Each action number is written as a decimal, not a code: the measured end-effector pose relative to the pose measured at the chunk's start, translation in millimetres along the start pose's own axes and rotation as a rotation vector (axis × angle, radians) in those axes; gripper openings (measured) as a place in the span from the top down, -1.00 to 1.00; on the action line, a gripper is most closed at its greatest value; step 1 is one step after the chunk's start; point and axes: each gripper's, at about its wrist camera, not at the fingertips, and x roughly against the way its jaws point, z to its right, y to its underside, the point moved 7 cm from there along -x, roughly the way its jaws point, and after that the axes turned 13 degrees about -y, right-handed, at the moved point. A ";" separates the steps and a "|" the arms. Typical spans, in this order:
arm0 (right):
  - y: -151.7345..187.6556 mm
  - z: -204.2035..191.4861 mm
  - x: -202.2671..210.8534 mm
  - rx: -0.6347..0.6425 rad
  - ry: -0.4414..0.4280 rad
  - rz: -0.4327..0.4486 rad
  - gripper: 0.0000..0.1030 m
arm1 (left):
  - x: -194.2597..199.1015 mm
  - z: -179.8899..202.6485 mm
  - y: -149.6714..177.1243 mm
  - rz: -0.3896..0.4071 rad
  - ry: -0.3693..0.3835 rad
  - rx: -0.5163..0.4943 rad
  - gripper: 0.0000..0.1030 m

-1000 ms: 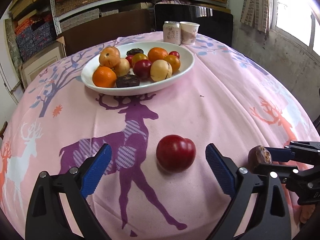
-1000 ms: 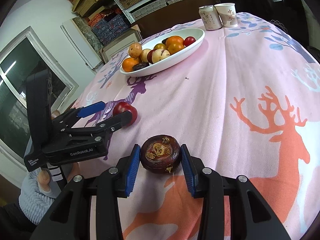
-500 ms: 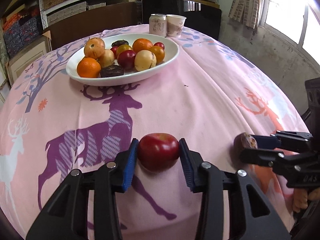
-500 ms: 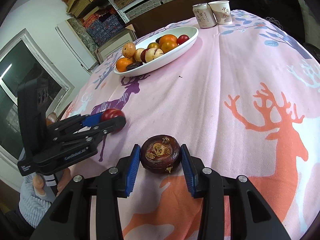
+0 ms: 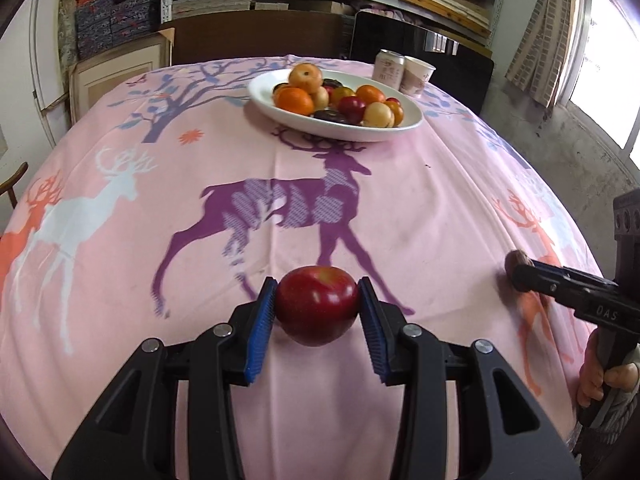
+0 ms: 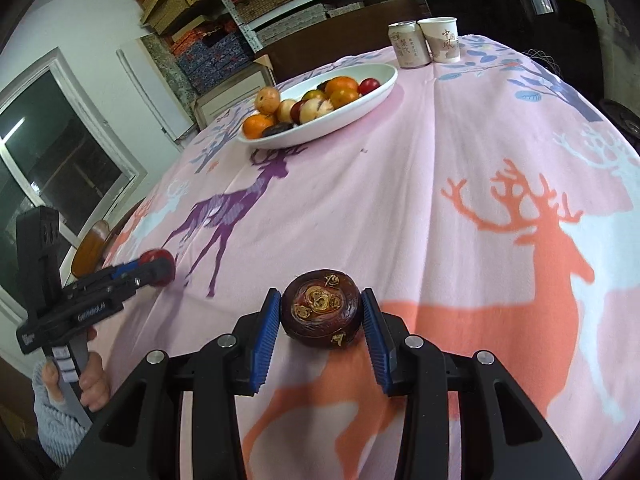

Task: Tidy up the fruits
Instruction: 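Place the plum and mangosteen on the plate and open both tools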

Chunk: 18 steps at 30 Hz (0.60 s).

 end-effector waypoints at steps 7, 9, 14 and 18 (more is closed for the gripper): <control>-48.9 -14.3 20.8 0.076 0.030 0.051 0.20 | 11.9 -30.0 -62.4 0.075 -0.074 -0.030 0.22; -81.7 -21.9 28.9 0.121 0.050 0.089 0.20 | 16.0 -33.2 -100.1 0.126 -0.099 -0.035 0.22; -177.9 -37.9 29.8 0.210 0.076 0.188 0.20 | 0.5 -26.3 -192.1 0.190 -0.103 -0.030 0.22; -239.8 -29.8 1.7 0.212 0.093 0.224 0.20 | -40.2 -11.8 -247.6 0.183 -0.084 -0.018 0.22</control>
